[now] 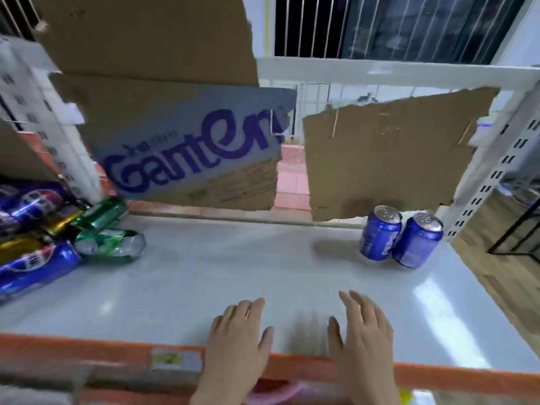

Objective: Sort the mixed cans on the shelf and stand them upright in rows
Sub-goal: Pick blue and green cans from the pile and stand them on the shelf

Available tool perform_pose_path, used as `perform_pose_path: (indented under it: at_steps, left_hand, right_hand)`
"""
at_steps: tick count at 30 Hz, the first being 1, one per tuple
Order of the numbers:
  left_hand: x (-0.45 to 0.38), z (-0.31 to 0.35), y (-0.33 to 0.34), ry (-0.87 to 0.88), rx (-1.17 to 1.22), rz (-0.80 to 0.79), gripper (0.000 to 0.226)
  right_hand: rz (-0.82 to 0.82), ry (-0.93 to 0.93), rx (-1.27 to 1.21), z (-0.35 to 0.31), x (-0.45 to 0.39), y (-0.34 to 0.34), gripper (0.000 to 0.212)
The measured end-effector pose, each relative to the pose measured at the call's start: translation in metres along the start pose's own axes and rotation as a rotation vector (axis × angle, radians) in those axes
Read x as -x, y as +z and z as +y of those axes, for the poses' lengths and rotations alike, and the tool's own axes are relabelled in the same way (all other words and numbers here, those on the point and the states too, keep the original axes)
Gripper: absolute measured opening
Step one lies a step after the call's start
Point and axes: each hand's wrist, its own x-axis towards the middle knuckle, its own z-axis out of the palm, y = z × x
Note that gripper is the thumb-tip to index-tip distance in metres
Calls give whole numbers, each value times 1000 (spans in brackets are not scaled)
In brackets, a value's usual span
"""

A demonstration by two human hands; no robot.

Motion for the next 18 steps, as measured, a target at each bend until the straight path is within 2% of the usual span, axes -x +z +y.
perform_pose_path:
  at_steps: [3, 6, 9, 13, 18]
  left_hand:
    - [63, -65, -30, -102, -61, 69, 44]
    - [131, -139, -71, -260, -108, 68, 46]
    - [194, -205, -109, -414, -127, 100, 28]
    - [273, -267, -149, -607, -119, 113, 34]
    - [340, -329, -171, -805, -140, 198, 29]
  right_hand:
    - [-37, -54, -54, -58, 51, 14, 38]
    - [-81, -128, -71, -137, 96, 34, 38]
    - [-232, -271, -68, -213, 130, 50, 37]
    - [-421, -409, -74, -302, 157, 63, 48]
    - [-527, -505, -65, -385, 170, 81, 47]
